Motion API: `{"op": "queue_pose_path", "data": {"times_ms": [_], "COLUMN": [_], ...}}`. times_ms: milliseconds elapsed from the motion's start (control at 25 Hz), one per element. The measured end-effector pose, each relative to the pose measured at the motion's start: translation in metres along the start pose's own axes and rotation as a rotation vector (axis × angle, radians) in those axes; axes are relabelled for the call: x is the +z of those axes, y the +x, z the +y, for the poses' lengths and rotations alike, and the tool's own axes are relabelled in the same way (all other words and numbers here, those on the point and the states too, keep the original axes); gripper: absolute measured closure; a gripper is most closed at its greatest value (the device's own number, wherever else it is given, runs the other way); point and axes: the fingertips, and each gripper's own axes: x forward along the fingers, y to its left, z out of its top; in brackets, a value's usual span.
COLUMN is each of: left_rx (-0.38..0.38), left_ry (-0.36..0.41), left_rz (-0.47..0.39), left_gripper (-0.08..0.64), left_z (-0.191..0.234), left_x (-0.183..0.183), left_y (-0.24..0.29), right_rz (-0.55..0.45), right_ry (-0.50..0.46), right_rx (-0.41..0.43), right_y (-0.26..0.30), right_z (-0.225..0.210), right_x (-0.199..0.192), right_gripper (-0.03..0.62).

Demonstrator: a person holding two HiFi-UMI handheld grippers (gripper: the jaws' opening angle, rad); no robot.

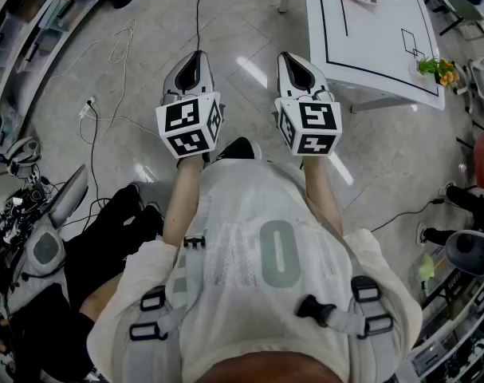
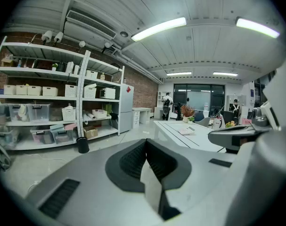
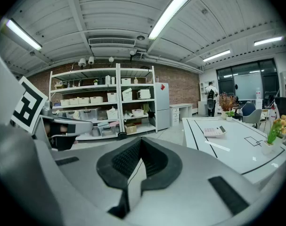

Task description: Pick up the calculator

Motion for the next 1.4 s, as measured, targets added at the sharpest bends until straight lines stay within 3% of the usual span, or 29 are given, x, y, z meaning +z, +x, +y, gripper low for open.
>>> {"op": "queue_pose_path", "data": {"times_ms": [400,880,1200,1400], "left_rx": [0.021,0.021,0.058,0.035], "left_ry": [-0.022,-0.043,-0.073,-0.065], "left_rz": [0.010,-0.029,-0.036,-0.072], "left_gripper": [0.538,0.539,0.539,0.539], "left_z": [0.016,0.015,0.033,0.040], "left_x": [-0.004,0.019,0.011,0.015], "left_y": [0.003,0.028,0.024,0.039], "right_rz": [-0.013,-0.022,0.034,0.032], "right_ry": [0.013,-0.009,0.013,0.023], "right_rx": [0.031,0.036,0.088,0.081], "right_y": [0.008,0.017,0.029,0.039], "right_z": [0.009,-0.012,0.000,-0.006], "right_x": [0.004,0.021,0.003,0.000], "right_gripper": [0.584,0.584,0.584,0.584]}}
